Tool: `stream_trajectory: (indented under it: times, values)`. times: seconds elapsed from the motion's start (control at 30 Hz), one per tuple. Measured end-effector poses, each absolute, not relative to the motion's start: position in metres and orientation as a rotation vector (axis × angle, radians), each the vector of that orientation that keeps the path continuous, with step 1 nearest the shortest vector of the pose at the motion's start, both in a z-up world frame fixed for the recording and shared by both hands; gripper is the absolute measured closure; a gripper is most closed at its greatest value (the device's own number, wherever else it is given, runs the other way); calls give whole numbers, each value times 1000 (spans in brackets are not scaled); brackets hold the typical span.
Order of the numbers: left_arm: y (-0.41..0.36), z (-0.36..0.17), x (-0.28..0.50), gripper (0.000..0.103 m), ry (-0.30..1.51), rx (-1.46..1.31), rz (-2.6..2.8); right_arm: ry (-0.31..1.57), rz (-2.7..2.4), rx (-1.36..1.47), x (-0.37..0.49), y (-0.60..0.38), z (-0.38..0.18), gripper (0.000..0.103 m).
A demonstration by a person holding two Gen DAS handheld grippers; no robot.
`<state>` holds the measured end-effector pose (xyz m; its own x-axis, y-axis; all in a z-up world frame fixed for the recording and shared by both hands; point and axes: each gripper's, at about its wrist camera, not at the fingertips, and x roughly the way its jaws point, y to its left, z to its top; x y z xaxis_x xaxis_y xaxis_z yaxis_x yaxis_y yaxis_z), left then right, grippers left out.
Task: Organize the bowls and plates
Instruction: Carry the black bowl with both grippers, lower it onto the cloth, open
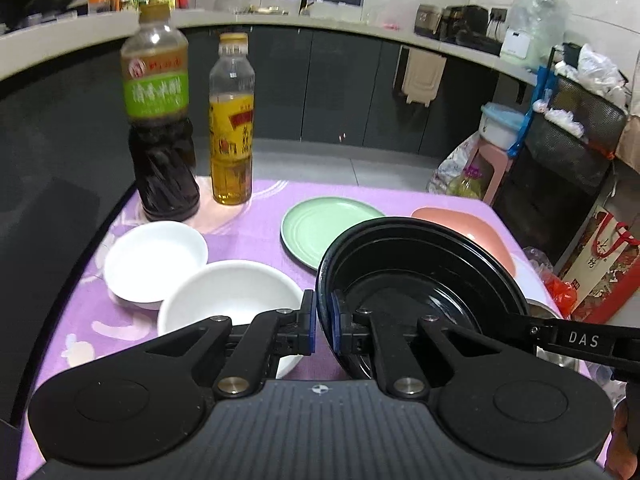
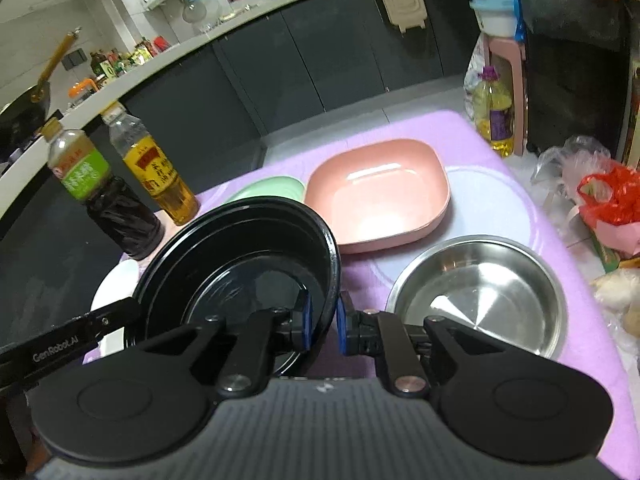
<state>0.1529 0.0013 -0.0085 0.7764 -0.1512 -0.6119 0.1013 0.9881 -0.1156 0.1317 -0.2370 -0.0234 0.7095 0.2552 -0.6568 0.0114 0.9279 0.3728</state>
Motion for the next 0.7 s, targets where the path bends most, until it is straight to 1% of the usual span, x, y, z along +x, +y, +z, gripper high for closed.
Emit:
stream_trajectory:
  times: [0.37,0.7]
  values:
    - [13,13,92,95,613,-82,-144,716,146,337,84,-221,5,88]
    - [27,22,36,95,556,-86,-136,691,161,303,44,-203,17,87]
